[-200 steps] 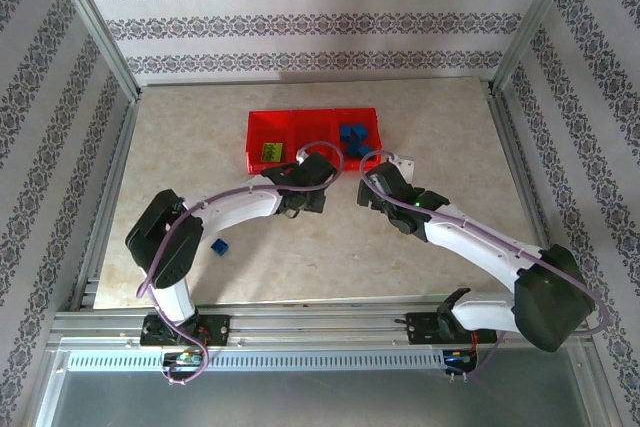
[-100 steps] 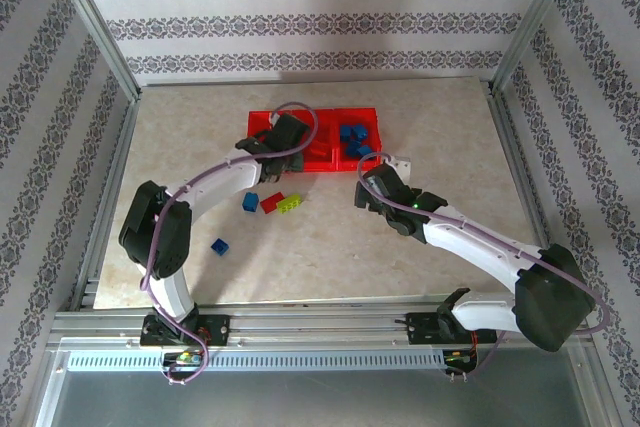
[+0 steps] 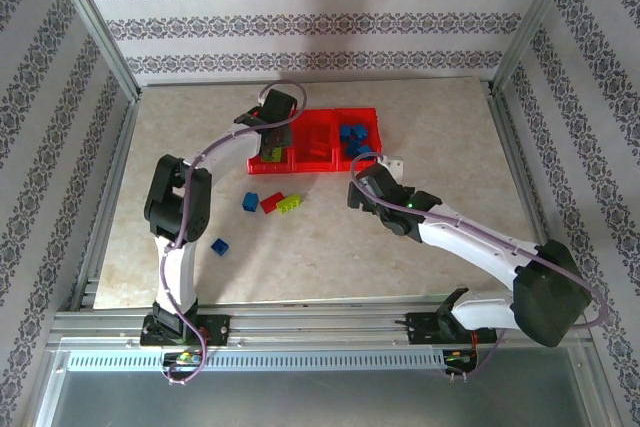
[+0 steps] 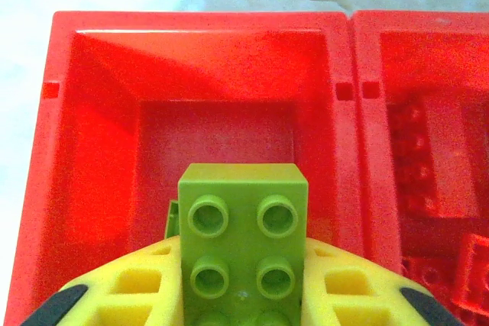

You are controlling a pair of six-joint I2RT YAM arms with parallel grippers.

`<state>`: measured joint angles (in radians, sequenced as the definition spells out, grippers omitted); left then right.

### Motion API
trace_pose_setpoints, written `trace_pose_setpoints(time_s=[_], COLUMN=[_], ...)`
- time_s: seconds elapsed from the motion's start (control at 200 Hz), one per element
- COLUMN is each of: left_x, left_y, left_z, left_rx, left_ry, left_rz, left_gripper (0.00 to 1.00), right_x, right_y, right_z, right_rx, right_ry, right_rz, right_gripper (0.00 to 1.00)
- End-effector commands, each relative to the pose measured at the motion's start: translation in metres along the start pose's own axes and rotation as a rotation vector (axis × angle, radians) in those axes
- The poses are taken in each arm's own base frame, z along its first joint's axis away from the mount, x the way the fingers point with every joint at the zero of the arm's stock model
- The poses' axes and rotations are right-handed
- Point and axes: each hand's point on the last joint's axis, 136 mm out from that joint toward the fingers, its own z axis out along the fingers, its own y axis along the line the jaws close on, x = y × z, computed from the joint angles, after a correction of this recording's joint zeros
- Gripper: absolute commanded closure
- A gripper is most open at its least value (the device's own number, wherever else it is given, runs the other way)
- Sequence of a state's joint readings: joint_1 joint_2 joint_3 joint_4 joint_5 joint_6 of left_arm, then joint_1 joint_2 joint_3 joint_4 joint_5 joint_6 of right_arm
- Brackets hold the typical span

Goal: Sort the legos into containers by color
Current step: Place the lego in the container.

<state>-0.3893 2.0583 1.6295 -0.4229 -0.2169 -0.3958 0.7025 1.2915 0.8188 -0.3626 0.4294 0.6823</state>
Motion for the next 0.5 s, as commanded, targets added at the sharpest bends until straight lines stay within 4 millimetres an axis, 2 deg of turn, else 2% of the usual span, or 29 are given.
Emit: trace_pose_setpoints(time_s=[0.0,0.105,0.415,0.495], left_x=[-0.013,-0.013,-0.020,-0.024], left_y=[0.007,0.009,0.016,0.015], left_z=[0.004,0.012,0.030,0.032], left_rx=[-0.013,-0.022,-0.047,-0.046], left_ry=[-0.006,0.003,0.001,-0.003], left_rz=[0.003,0.000,-0.012,-0.015], left_gripper=[0.80,0.76,0.75,0.71], right_x=[-0.006,-0.006,-0.002,-0.001], right_y=[0.008,0.012,0.019,0.019], right_z=[-0.002,-0.001,0.001,0.001], right_rx=[-0.001,-0.005,-0.006,-0.004], right_ry=[-0.011,-0.009,-0.001,-0.002], right_rz=[0.001,-0.009,-0.035,-0.038], right_gripper=[0.02,0.02,0.02,0.02])
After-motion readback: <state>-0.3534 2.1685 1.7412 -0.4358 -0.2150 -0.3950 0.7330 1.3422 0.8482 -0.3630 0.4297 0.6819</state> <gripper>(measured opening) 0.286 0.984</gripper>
